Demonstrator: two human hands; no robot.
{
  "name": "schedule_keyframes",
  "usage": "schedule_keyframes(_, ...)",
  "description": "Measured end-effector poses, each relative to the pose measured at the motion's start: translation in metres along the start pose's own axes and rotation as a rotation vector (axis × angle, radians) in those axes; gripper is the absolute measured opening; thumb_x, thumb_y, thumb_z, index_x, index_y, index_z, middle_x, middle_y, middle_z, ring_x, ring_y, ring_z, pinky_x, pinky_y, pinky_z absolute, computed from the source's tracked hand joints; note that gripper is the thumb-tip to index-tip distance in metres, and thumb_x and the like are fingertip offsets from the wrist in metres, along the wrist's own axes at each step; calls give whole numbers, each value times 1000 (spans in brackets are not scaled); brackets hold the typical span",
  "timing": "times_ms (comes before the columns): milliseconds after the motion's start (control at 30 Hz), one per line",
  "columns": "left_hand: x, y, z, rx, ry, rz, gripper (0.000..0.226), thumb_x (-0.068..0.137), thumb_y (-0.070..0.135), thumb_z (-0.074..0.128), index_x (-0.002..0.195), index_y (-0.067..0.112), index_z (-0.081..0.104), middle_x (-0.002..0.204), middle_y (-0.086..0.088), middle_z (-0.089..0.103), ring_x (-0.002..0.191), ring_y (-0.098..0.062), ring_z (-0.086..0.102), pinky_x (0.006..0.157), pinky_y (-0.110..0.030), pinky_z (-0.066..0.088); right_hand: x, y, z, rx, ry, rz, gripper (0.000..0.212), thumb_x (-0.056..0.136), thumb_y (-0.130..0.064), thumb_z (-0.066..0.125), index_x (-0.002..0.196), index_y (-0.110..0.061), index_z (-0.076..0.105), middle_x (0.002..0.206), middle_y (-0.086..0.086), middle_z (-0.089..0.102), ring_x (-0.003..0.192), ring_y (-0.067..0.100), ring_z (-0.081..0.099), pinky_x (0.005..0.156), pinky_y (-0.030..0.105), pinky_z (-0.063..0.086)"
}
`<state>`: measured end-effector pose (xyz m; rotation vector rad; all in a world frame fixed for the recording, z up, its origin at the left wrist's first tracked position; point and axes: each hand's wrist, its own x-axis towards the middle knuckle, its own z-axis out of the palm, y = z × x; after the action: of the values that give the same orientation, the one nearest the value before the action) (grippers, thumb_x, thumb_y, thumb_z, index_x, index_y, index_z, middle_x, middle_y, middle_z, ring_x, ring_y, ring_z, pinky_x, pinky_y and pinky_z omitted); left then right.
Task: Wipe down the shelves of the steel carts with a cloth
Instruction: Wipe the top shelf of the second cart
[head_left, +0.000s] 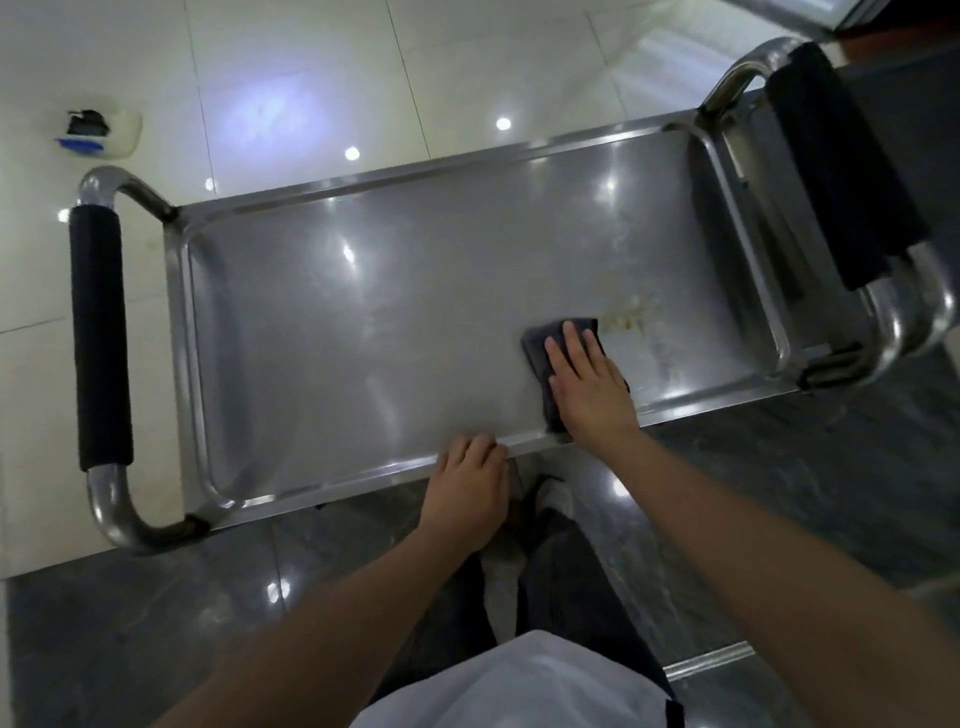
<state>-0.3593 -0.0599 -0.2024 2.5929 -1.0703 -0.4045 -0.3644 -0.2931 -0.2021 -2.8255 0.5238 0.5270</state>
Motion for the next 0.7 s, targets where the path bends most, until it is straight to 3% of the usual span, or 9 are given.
schedule_keyframes(167, -9, -2, 6, 14, 49, 31, 34, 101, 29, 45, 120, 13, 68, 121, -3, 63, 109, -29, 56, 97, -42, 48, 80, 3, -30, 46, 48, 25, 56, 109, -36, 21, 161, -25, 3, 168, -1, -15, 155, 25, -8, 124, 43, 15)
schedule_keyframes(367, -5, 10, 10, 86, 48, -40, 42, 102, 31, 39, 128, 13, 67, 124, -3, 65, 116, -30, 55, 100, -43, 50, 129, 37, -55, 35, 60, -7, 55, 109, -36, 21, 161, -25, 5, 168, 1, -11, 155, 25, -4, 122, 46, 20)
schedule_keyframes(567, 10, 44, 7, 85, -5, -201, 42, 99, 34, 39, 128, 18, 64, 129, -7, 59, 117, -32, 53, 99, -45, 49, 104, 42, -49, 52, 26, -13, 57, 109, -36, 23, 161, -25, 2, 168, 1, -12, 155, 25, -5, 122, 45, 18)
schedule_keyframes(700, 20, 67, 10, 58, -32, -183, 41, 100, 37, 38, 128, 19, 62, 129, -5, 56, 114, -29, 53, 97, -43, 49, 44, 42, -21, 55, 12, -10, 59, 108, -37, 25, 161, -25, 3, 168, 1, -12, 155, 26, -6, 122, 46, 19)
